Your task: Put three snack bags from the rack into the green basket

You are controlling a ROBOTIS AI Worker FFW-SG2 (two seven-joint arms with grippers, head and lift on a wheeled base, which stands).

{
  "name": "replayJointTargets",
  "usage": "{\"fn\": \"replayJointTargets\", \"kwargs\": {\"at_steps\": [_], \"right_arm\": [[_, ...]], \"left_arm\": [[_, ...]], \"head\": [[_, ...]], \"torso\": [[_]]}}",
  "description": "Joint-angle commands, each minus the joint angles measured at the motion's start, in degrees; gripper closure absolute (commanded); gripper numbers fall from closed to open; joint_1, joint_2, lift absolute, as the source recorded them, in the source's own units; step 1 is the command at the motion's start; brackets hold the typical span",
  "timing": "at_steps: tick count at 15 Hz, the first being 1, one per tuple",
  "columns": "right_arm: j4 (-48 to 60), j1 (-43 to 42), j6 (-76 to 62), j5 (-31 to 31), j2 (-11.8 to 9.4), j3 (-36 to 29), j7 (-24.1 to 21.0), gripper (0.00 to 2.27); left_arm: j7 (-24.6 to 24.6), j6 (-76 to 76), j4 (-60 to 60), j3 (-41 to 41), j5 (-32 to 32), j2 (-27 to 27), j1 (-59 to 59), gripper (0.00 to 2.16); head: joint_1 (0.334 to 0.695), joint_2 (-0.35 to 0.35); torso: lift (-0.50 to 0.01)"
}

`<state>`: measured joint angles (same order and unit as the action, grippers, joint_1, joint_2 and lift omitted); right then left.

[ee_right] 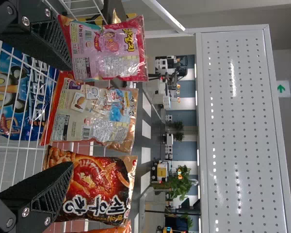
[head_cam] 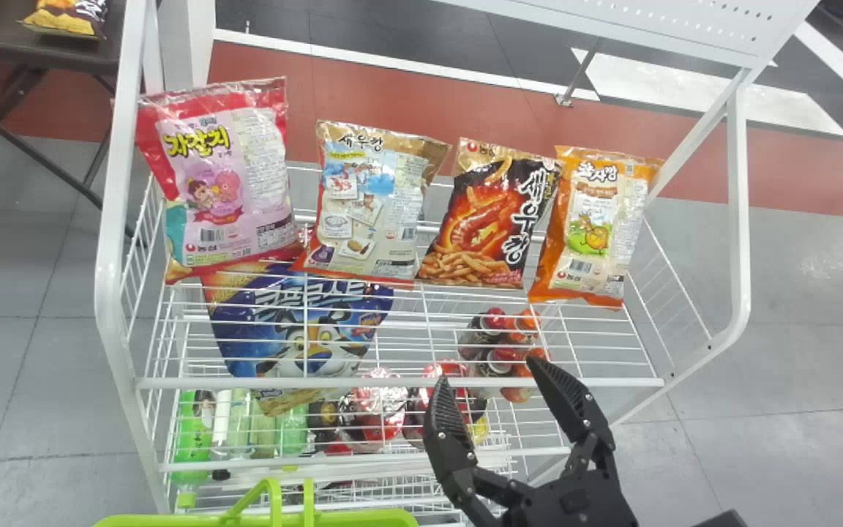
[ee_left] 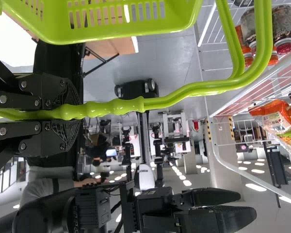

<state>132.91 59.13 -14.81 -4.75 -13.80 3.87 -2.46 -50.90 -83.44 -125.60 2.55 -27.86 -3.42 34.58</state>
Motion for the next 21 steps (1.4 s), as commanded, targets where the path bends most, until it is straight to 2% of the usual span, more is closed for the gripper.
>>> {"fn": "replayJointTargets", "kwargs": {"at_steps": [1,12,17,19,21], "right_arm": [[0.0,-0.2,0.0,0.0,0.0,0.2,0.0,0.12],[-1.0,-2.2,1.8,-0.3,0.0,0.7,0.0,0.12],[-4.7,-13.4,12.3,-0.5,0.1,3.2,-0.1,0.12],[-8.4,-19.8,14.4,-0.5,0.7,4.7,0.0,0.12],[-11.3,-24.9,16.2,-0.4,2.2,6.0,0.0,0.12]], "left_arm": [[0.1,0.2,0.0,0.0,0.0,0.0,0.1,2.05],[-0.6,0.2,0.5,0.2,-0.9,0.3,0.1,2.05],[-0.7,0.2,0.0,1.1,-1.1,0.3,0.7,2.05],[-0.7,0.2,0.0,1.6,-0.9,0.2,0.8,2.05],[-0.7,-0.2,0.0,2.1,-0.5,-0.2,0.2,2.05]], "head": [[0.695,-0.350],[0.695,-0.350],[0.695,-0.350],[0.695,-0.350],[0.695,-0.350]], "torso": [[0.000],[0.000],[0.000],[0.000],[0.000]]}}
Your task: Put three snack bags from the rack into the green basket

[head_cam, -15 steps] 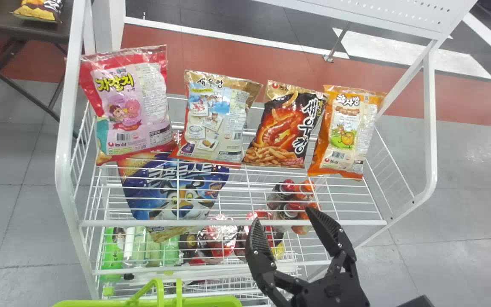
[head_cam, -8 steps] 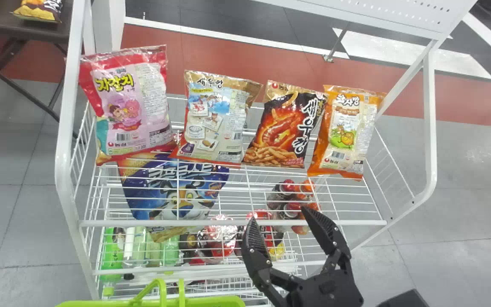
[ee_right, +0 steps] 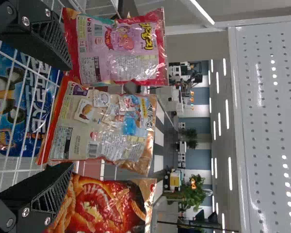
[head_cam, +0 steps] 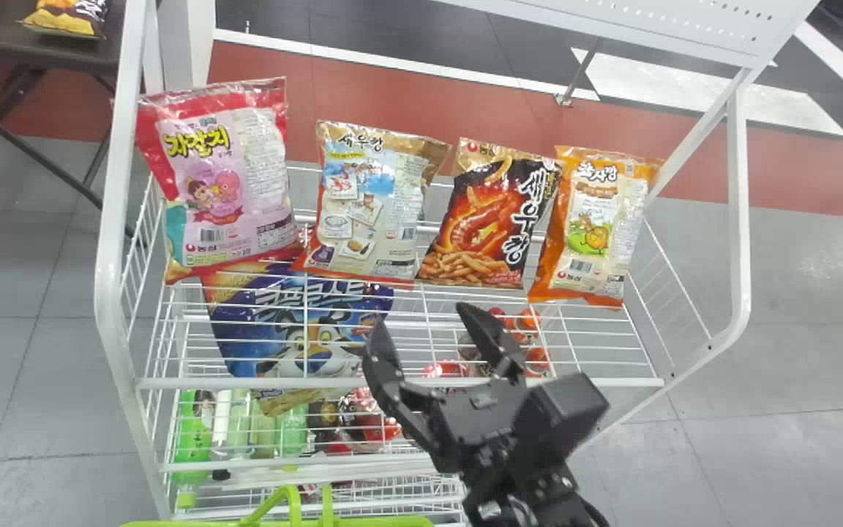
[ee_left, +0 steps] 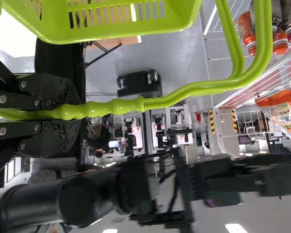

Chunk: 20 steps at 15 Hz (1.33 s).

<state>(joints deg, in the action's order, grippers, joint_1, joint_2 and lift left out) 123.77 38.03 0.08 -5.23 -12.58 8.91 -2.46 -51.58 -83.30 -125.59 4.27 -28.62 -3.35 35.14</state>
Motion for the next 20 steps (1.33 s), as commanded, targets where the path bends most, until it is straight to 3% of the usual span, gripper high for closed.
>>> {"fn": "replayJointTargets", "kwargs": {"at_steps": [1,6,10,15,19,20], "right_arm": [[-3.9,-7.0,3.4,0.0,1.2,1.5,0.0,0.12],[-10.8,-17.6,8.5,0.0,4.1,1.5,-0.1,0.12],[-17.1,-24.7,9.4,-0.6,4.3,1.1,0.0,0.12],[-23.2,-31.5,12.5,-4.3,4.2,-1.0,4.5,0.12],[-23.6,-33.3,17.8,-5.2,4.2,-1.8,9.6,0.60],[-23.6,-34.0,20.8,-5.3,4.2,-2.1,11.0,1.13]], "left_arm": [[-0.1,-0.5,0.0,0.7,0.2,-0.5,-0.4,2.05],[-0.2,-2.3,-0.1,2.4,0.5,-1.6,-1.6,2.05],[-0.2,-2.4,-0.4,2.5,0.5,-1.9,-1.7,2.05],[-0.1,-2.3,0.4,2.5,0.5,-1.9,-2.2,2.05],[-0.1,-2.3,0.4,2.5,0.6,-1.8,-2.3,2.05],[0.0,-2.3,0.4,2.5,0.6,-1.8,-2.4,2.05]], "head": [[0.695,-0.350],[0.695,-0.350],[0.695,-0.350],[0.695,-0.350],[0.695,-0.349],[0.695,-0.345]], "torso": [[0.000],[0.000],[0.000],[0.000],[0.000],[0.000]]}}
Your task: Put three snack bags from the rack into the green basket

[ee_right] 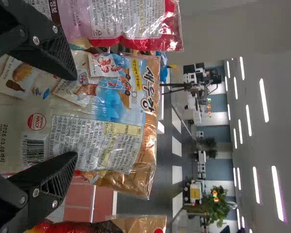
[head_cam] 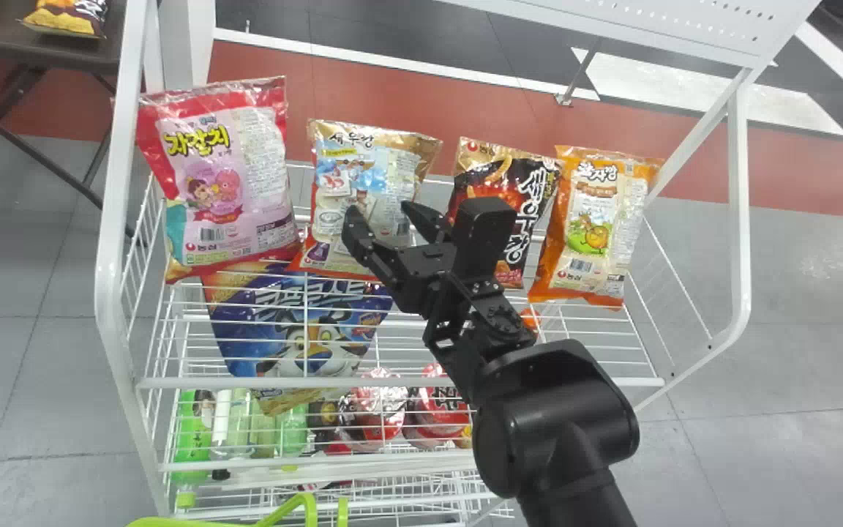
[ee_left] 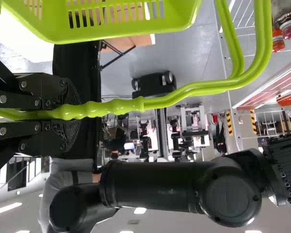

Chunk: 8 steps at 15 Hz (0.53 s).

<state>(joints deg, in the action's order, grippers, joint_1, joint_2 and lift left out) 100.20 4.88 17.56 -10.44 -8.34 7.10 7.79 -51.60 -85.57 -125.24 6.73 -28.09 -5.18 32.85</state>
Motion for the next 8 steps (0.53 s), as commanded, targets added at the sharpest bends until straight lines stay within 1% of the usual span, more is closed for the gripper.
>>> {"fn": "replayJointTargets", "kwargs": {"at_steps": [1,2,3,8], "right_arm": [[0.3,-0.7,4.4,-0.2,0.0,-0.4,1.3,1.67],[1.1,-0.1,4.4,-0.5,0.0,-0.7,1.3,1.92],[2.2,0.7,4.5,-0.5,0.0,-1.1,1.2,1.99],[10.1,6.1,5.8,0.0,-0.2,-3.8,1.2,2.02]], "left_arm": [[0.1,0.0,0.0,0.0,0.1,0.0,-0.1,2.05],[0.2,0.0,0.0,0.0,0.1,0.0,-0.1,2.05],[0.2,0.0,0.0,0.0,0.1,0.0,-0.1,2.05],[0.1,-0.2,-0.3,-0.1,0.0,0.4,-0.1,2.05]], "head": [[0.695,-0.341],[0.695,-0.336],[0.695,-0.334],[0.695,-0.350]], "torso": [[0.000],[0.000],[0.000],[0.000]]}}
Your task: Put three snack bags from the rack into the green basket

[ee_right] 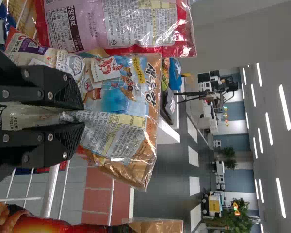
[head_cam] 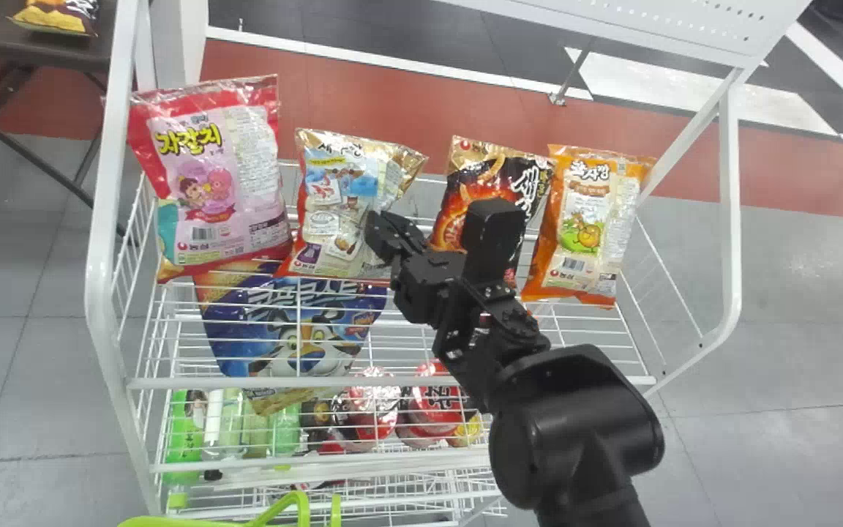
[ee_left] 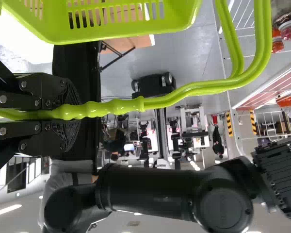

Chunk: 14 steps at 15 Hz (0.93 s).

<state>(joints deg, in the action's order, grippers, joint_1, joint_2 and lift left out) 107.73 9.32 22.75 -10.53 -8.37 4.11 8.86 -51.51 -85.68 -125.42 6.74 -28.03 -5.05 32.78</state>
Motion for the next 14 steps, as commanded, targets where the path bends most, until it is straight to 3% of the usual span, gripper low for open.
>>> {"fn": "replayJointTargets", "kwargs": {"at_steps": [1,7,10,14], "right_arm": [[4.5,3.1,0.6,0.3,-0.7,-1.2,0.4,2.02],[14.4,7.9,5.5,-1.6,-1.2,-4.7,5.4,2.01],[23.4,12.3,14.1,-3.3,-2.8,-7.4,6.2,2.01],[36.1,18.2,31.4,-10.0,-4.0,-18.9,11.1,2.01]], "left_arm": [[0.2,-0.1,0.0,-0.1,-0.2,0.4,0.0,2.05],[0.8,0.3,-0.3,-0.8,-0.9,0.7,-0.6,2.05],[1.0,0.3,-0.5,-1.9,-2.5,0.7,-1.1,2.05],[1.0,0.5,-0.4,-2.1,-2.8,0.8,-1.6,2.05]], "head": [[0.695,-0.350],[0.695,-0.350],[0.695,-0.350],[0.695,-0.350]], "torso": [[0.000],[0.000],[0.000],[0.000]]}}
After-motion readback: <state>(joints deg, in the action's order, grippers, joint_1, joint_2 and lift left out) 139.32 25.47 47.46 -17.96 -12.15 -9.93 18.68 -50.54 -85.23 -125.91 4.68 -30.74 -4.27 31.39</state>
